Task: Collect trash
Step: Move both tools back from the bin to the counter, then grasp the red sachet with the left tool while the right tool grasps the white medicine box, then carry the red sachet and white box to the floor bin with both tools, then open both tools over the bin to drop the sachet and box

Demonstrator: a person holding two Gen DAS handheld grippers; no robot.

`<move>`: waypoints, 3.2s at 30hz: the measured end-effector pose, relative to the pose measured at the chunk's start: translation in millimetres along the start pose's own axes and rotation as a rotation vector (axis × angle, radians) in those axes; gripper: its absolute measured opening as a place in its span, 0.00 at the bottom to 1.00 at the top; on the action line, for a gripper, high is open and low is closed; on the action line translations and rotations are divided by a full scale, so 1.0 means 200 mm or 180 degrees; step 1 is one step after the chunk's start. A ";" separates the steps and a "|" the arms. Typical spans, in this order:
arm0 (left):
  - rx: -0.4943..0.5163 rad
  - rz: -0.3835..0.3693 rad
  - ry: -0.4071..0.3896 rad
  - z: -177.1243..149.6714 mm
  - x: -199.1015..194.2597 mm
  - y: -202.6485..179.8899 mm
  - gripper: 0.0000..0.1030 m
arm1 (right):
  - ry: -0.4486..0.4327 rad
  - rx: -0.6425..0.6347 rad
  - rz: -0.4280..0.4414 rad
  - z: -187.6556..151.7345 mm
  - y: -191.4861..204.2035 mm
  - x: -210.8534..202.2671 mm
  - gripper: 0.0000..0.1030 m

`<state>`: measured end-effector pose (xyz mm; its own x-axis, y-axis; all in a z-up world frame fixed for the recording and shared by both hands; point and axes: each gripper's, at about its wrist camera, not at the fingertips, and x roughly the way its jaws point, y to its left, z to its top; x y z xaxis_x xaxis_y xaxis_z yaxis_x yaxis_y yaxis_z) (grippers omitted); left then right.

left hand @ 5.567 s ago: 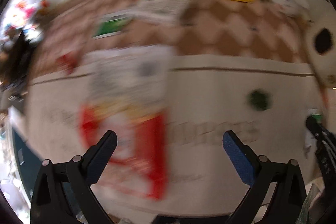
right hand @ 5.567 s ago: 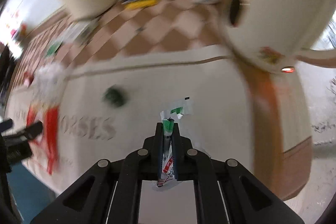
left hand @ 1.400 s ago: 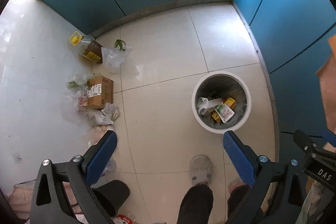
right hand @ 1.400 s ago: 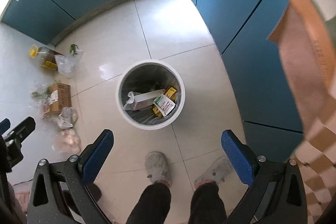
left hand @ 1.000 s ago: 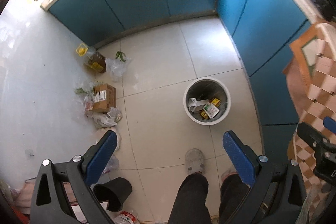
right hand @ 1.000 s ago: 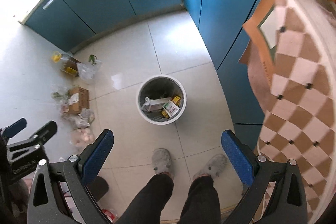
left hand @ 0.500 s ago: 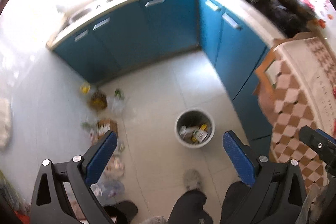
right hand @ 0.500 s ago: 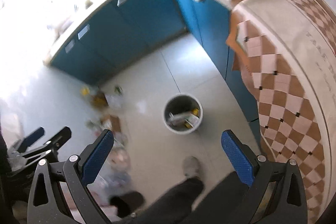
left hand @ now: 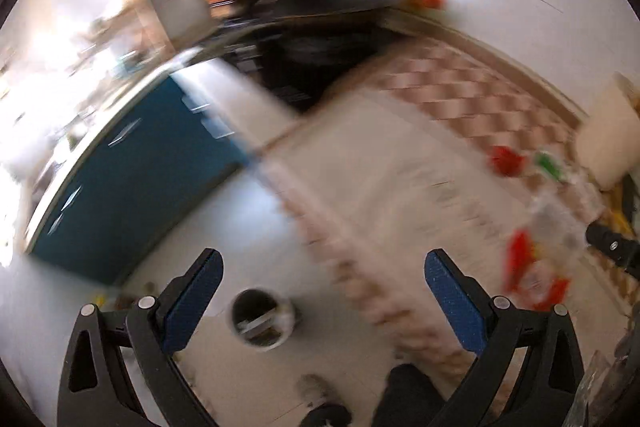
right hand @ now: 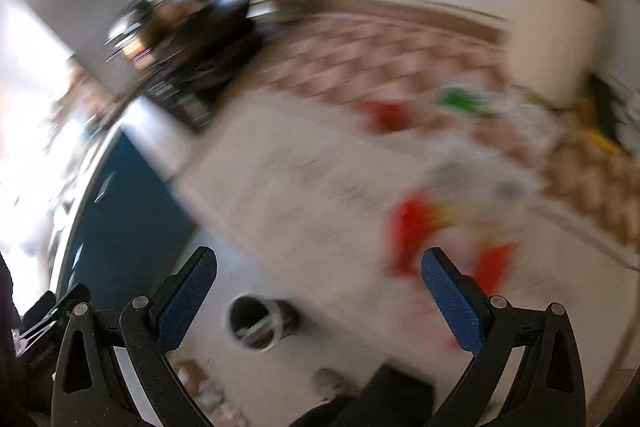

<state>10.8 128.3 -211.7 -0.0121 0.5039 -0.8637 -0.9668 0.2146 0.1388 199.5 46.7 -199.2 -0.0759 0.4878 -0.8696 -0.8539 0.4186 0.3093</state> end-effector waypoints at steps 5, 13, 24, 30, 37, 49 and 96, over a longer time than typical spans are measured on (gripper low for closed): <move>0.0413 -0.0386 0.0201 0.27 0.35 -0.56 0.99 | 0.0071 0.0200 -0.0495 0.31 -0.60 0.12 1.00; 0.0943 -0.0512 0.0408 0.41 0.85 -1.04 0.77 | 0.0120 -0.0220 -0.0953 0.60 -1.04 0.51 1.00; 0.0886 -0.0683 0.0443 0.47 1.00 -1.11 0.29 | 0.0316 -0.0493 -0.0911 0.67 -1.17 0.87 0.93; 0.0855 -0.0478 0.0202 0.44 0.84 -1.07 0.28 | 0.0204 -0.0610 -0.0957 0.62 -1.14 0.87 0.85; 0.0614 -0.0390 -0.0070 0.41 0.59 -0.92 0.27 | -0.0025 -0.0601 -0.1025 0.58 -1.01 0.69 0.84; 0.0244 -0.0433 -0.0236 0.26 0.25 -0.38 0.27 | -0.0399 -0.0576 -0.0565 0.42 -0.53 0.23 0.84; -0.2267 -0.0457 0.1793 -1.85 2.50 1.90 0.27 | 0.1888 -0.2249 0.0118 -2.00 1.53 2.98 0.81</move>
<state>-457.5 153.2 -770.0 0.1783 -0.0101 -0.9839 -0.8952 -0.4166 -0.1580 -313.0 158.5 -777.2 -0.1942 -0.0624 -0.9790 -0.9467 -0.2495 0.2038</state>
